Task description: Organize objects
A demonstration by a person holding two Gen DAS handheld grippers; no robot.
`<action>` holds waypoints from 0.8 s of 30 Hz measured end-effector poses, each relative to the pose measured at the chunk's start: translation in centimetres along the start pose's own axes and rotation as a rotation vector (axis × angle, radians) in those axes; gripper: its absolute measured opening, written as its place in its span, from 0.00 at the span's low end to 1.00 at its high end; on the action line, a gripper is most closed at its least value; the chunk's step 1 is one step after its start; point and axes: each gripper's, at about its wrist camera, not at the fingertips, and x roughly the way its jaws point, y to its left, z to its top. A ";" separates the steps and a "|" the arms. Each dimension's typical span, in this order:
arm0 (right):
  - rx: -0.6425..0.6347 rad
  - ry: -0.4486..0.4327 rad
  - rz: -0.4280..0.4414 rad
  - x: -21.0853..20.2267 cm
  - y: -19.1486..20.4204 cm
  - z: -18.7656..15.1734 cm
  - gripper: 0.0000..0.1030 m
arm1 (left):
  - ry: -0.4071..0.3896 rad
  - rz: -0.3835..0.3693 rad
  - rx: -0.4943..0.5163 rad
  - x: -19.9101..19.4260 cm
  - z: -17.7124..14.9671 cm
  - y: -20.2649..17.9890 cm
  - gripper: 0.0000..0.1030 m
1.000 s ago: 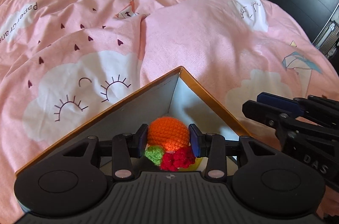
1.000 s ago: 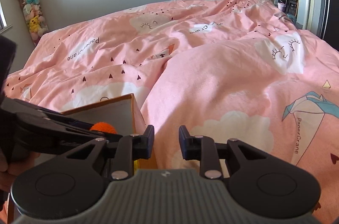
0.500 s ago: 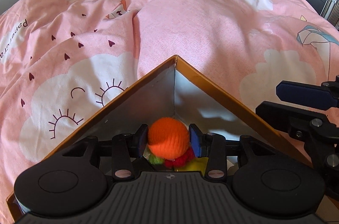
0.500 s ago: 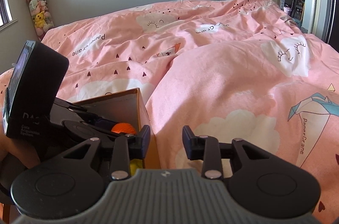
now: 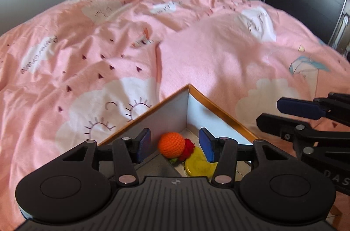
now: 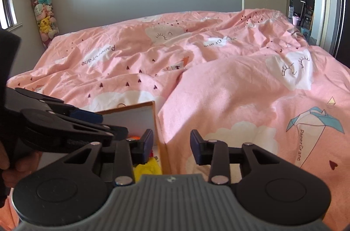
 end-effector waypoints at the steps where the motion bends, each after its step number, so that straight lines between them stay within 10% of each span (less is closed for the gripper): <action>1: -0.005 -0.010 0.008 -0.6 0.3 0.0 0.46 | -0.023 0.008 -0.019 -1.1 -0.2 0.1 0.56; 14: -0.134 -0.159 0.145 -10.0 5.3 -2.4 0.54 | -0.292 0.170 -0.317 -14.9 -8.2 0.2 0.56; 24: -0.159 -0.284 0.155 -16.3 7.4 -5.1 0.65 | -0.388 0.208 -0.277 -20.2 -12.5 -1.6 0.58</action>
